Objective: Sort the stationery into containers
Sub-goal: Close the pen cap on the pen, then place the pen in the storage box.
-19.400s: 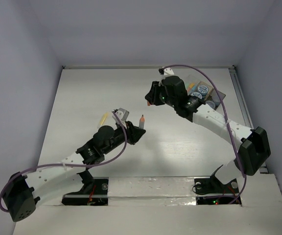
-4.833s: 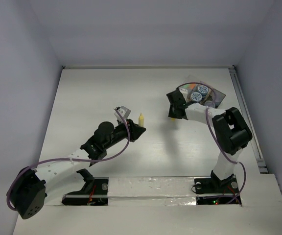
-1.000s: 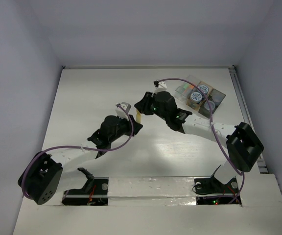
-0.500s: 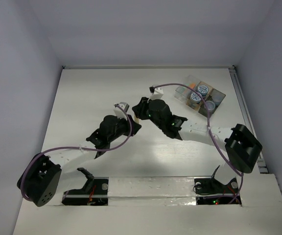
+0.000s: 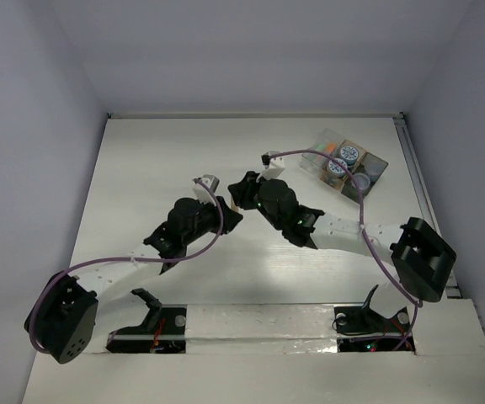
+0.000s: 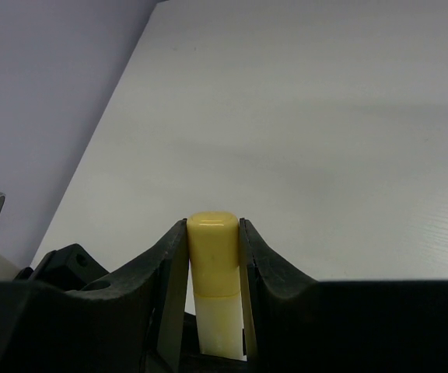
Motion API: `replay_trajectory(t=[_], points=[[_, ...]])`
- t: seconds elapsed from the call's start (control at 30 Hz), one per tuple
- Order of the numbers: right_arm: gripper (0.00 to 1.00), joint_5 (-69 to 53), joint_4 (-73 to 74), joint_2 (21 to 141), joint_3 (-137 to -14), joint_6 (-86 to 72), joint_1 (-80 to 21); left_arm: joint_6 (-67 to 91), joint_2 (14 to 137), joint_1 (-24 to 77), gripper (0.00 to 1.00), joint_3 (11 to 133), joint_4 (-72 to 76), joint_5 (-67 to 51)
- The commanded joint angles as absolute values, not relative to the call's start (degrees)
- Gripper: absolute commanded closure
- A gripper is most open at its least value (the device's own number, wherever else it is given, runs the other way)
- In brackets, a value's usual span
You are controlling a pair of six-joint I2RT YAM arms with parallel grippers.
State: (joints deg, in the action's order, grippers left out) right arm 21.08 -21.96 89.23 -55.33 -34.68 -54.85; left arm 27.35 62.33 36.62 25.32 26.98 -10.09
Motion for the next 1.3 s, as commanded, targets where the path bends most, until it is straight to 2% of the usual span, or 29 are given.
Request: replay_trajectory(t=[0.0, 0.23, 0.57, 0.83, 1.0, 1.1, 1.2, 1.23, 1.27], points=[[1.00, 16.0, -16.5, 87.0, -54.7, -35.0, -56.3, 27.3, 60.5, 35.7, 1.00, 30.1, 32.7, -6.8], [1.00, 7.5, -14.7, 86.7, -50.7, -37.4, -56.8, 26.5, 58.5, 35.7, 1.00, 35.1, 30.1, -4.5], [1.00, 7.8, -15.2, 82.1, -39.3, -41.9, -57.8, 25.0, 60.7, 35.2, 1.00, 48.3, 28.4, -2.5], [1.00, 6.2, -18.5, 84.9, -34.5, -48.2, -62.7, 22.9, 65.6, 35.2, 1.00, 58.6, 27.2, -2.1], [1.00, 13.9, -12.2, 81.1, -38.1, -45.0, -62.1, 23.1, 65.7, 35.2, 1.00, 56.6, 27.8, -5.8], [1.00, 14.4, -10.9, 80.1, -42.9, -42.2, -55.7, 23.1, 64.8, 37.5, 1.00, 50.6, 28.9, -7.6], [1.00, 11.4, -12.1, 81.2, -48.1, -39.6, -46.4, 23.4, 63.5, 38.6, 0.88, 44.0, 29.2, -10.7], [1.00, 10.1, -12.3, 81.8, -49.6, -39.1, -44.1, 23.6, 63.2, 38.6, 0.74, 41.1, 29.1, -11.3], [1.00, 9.9, -12.7, 83.2, -51.3, -38.4, -41.9, 24.0, 62.2, 38.6, 0.65, 39.6, 29.2, -11.9]])
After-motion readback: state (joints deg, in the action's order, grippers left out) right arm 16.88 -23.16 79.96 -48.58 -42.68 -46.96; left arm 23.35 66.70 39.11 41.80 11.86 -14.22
